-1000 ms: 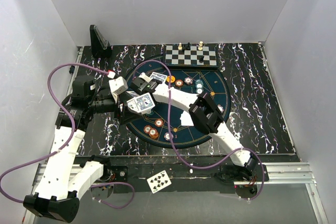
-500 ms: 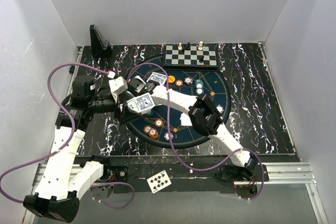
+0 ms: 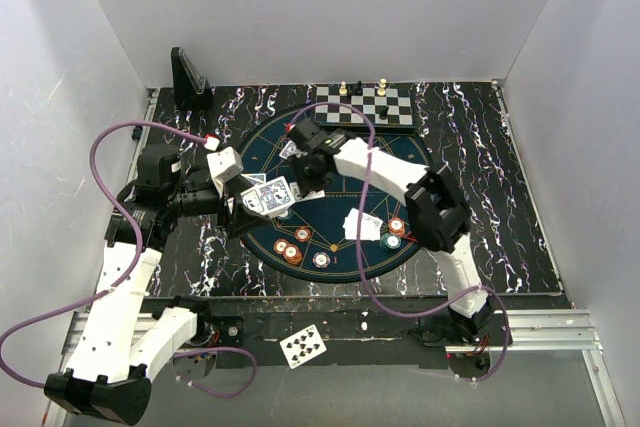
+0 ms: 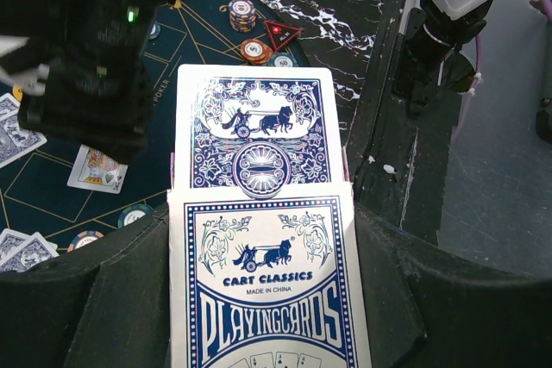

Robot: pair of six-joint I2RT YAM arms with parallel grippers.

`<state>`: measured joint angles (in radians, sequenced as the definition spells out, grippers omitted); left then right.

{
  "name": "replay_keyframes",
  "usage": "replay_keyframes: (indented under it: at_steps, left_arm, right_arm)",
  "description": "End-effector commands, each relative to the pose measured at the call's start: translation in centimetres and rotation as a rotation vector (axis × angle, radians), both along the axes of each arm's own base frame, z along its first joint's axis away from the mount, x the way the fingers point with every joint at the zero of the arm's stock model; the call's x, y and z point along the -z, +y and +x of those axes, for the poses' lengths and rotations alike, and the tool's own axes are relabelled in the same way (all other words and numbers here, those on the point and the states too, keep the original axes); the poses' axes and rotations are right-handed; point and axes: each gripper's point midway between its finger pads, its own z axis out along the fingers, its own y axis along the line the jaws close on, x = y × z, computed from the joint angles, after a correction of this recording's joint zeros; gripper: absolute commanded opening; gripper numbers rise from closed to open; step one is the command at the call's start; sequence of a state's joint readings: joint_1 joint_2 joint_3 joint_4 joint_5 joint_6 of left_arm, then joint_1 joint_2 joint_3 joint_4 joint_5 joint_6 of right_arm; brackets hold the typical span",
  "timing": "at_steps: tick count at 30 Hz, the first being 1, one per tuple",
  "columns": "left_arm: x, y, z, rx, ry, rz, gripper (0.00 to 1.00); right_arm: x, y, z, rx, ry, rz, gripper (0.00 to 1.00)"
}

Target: Distribute texas hold em gaming equipment

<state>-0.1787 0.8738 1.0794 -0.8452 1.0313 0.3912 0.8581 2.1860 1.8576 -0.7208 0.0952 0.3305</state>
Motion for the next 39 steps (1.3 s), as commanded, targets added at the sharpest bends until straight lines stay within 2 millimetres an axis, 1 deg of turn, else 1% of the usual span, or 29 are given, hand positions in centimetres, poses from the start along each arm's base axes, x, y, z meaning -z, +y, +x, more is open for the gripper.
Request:
replay_keyframes:
  at_steps: [1,3,5,7,10,14,18,21,24,28,32,35,36,37,38,39]
  left_arm:
    - [-0.6,0.0,-0.2,0.01,-0.04,-0.011,0.0]
    - [-0.5,0.0,-0.2,0.011,-0.037,-0.011,0.0]
    - [-0.5,0.0,-0.2,0.01,-0.039,-0.01,0.0]
    - [-0.4,0.0,-0.2,0.011,-0.04,-0.011,0.0]
    - [-0.3,-0.1,-0.1,0.011,-0.034,-0.013,0.0]
    - [-0.4,0.0,0.0,0.007,-0.039,-0.011,0.0]
    - [-0.3,-0.1,0.1,0.01,-0.036,-0.012,0.0]
    - [-0.4,-0.1,0.4,0.009,-0.034,-0.013,0.0]
    - [-0.5,-0.2,0.4,0.012,-0.031,-0.014,0.0]
    - [-0.4,-0.2,0.4,0.008,-0.032,-0.014,0.0]
    - [0.0,-0.1,0.7,-0.001,-0.03,-0.011,0.0]
    - [0.1,-0.1,0.9,-0.001,-0.033,-0.009,0.0]
    - [0.2,-0.1,1.0,-0.003,-0.032,-0.005,0.0]
    - [0.3,-0.1,1.0,-0.003,-0.033,-0.004,0.0]
    - [0.4,-0.1,1.2,-0.004,-0.033,0.0,0.0]
    - [0.6,-0.1,1.2,-0.004,-0.028,0.002,0.0]
  right_arm:
    - [-2.9,-0.7,0.6,0.091,0.085,0.231,0.46]
    - [-1.6,-1.9,0.0,0.12,0.143,0.249,0.43]
    - [-0.5,-2.6,-0.4,0.145,0.178,0.258,0.39]
    - [0.6,-3.2,-0.7,0.169,0.204,0.261,0.36]
    - [1.4,-3.4,-0.5,0.185,0.228,0.272,0.33]
    - [2.4,-3.4,0.3,0.196,0.233,0.259,0.31]
    - [3.6,-3.7,1.6,0.21,0.214,0.226,0.29]
    - [3.9,-3.3,2.5,0.216,0.216,0.234,0.27]
    - [3.5,-2.7,3.3,0.207,0.202,0.25,0.26]
    - [3.0,-2.5,4.2,0.197,0.172,0.255,0.25]
    - [2.3,-2.4,4.6,0.184,0.162,0.267,0.25]
    - [1.0,-2.4,4.4,0.174,0.159,0.275,0.25]
    - [-0.6,-2.5,4.4,0.171,0.149,0.294,0.27]
    - [-2.2,-2.4,3.9,0.161,0.152,0.317,0.3]
    - [-3.8,-2.5,3.6,0.167,0.148,0.338,0.36]
    - [-6.2,-2.6,3.0,0.17,0.154,0.381,0.45]
